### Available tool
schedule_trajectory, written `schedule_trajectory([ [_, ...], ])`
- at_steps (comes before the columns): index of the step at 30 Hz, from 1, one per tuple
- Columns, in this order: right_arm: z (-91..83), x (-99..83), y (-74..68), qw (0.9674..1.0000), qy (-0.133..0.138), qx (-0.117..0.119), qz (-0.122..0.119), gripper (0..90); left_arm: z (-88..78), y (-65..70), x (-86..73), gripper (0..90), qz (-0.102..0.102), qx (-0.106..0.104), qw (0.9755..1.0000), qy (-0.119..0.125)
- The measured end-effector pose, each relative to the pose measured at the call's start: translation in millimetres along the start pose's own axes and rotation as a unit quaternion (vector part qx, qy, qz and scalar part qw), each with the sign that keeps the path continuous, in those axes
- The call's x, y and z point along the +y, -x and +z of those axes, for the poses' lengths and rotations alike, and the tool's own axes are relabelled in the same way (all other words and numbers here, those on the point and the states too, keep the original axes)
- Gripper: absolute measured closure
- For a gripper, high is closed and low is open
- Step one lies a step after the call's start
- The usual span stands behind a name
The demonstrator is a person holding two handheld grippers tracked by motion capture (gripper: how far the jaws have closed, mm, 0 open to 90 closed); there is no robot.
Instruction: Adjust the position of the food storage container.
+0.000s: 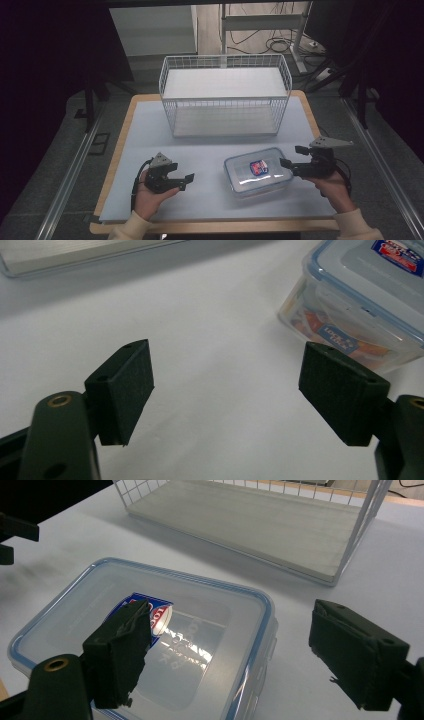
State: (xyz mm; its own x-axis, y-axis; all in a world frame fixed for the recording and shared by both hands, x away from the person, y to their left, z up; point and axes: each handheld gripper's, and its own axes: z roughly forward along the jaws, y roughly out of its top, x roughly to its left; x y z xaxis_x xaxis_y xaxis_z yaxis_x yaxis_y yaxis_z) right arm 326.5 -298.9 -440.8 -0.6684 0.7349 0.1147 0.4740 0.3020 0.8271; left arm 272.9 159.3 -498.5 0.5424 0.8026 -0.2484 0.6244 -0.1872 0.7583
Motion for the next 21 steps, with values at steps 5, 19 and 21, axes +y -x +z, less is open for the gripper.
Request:
schedule_trajectory([
  [5, 4.7, -1.9, -1.2, 0.9999, -0.012, -0.003, -0.009, 18.6, 0.1, -0.4, -0.8, 21.8, 0.002, -0.005, 1.0000, 0.000],
  [19, -2.9, -0.2, 2.3, 0.9998, -0.012, -0.014, -0.002, 23.0, -1.0, -1.8, -4.6, 20.9, 0.001, -0.009, 0.9999, -0.005],
  [21, -3.1, -1.5, 5.0, 0.9998, -0.014, -0.013, 0.001, 25.5, 1.5, -2.8, -5.3, 20.7, 0.000, -0.010, 0.9999, -0.011],
])
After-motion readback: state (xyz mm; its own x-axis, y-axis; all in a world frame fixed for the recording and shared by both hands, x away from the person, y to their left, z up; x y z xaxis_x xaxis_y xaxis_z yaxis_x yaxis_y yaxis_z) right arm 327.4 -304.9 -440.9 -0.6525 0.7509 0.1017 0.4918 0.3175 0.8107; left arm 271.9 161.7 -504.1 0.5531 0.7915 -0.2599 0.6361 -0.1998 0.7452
